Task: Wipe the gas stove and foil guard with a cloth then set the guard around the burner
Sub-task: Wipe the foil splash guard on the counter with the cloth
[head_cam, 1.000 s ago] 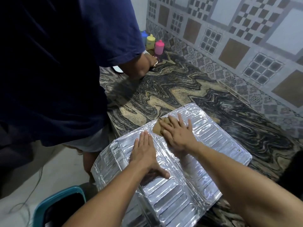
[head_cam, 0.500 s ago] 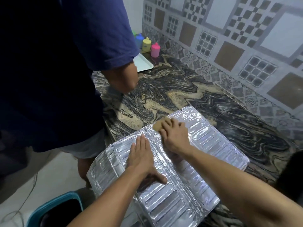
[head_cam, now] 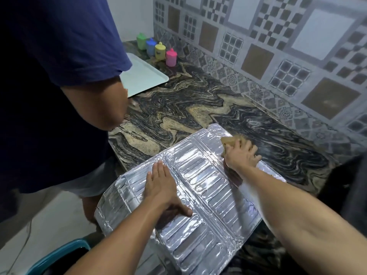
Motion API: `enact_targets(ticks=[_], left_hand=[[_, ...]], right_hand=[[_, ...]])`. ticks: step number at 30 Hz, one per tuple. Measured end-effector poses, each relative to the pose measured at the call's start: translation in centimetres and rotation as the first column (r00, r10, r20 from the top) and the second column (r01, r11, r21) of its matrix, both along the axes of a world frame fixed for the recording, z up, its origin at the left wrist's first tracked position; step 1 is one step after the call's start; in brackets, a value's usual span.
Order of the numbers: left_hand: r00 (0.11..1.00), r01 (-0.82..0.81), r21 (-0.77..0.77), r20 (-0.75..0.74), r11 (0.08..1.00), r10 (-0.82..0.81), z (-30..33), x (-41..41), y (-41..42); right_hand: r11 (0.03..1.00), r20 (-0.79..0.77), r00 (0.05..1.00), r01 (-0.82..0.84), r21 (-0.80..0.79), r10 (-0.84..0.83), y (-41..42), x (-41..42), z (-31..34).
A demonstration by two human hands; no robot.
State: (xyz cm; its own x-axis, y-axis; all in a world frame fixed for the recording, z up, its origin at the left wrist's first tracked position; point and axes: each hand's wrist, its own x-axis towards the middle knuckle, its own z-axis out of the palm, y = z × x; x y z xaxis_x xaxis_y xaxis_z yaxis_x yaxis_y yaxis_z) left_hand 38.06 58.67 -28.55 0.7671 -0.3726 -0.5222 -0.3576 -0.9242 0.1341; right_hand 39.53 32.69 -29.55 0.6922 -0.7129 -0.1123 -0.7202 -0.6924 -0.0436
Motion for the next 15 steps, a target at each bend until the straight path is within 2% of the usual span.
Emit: enact_targets(ticks=[7,11,13,15], left_hand=[[1.0,0.017,0.018,0.015,1.0,-0.017,0.3,0.0,0.1],[1.0,0.02,0.009,0.016,1.0,-0.02,0.7,0.0,0.2],[1.0,0.022,0.003,0.0,1.0,-0.022,0.9,-0.2,0.2],[1.0,0.004,0.008,-0.009,1.0,-0.004,1.1,-0.3,0.1]], right_hand=[[0.99,-0.129,0.982,0.141,0.016,-0.138,-1.9,-4.0,0.7],[0.967,-0.2,0.95,0.251,0.042,-0.238,-2.9,-6.0,1.5],[0.955,-0.262,0.921,0.297,-0.004,-0.288,-2.7,-7.2,2.2],[0.934,-0.304,0.891,0.356,0.009,-0.337,-4.2,-7.5,0.9]])
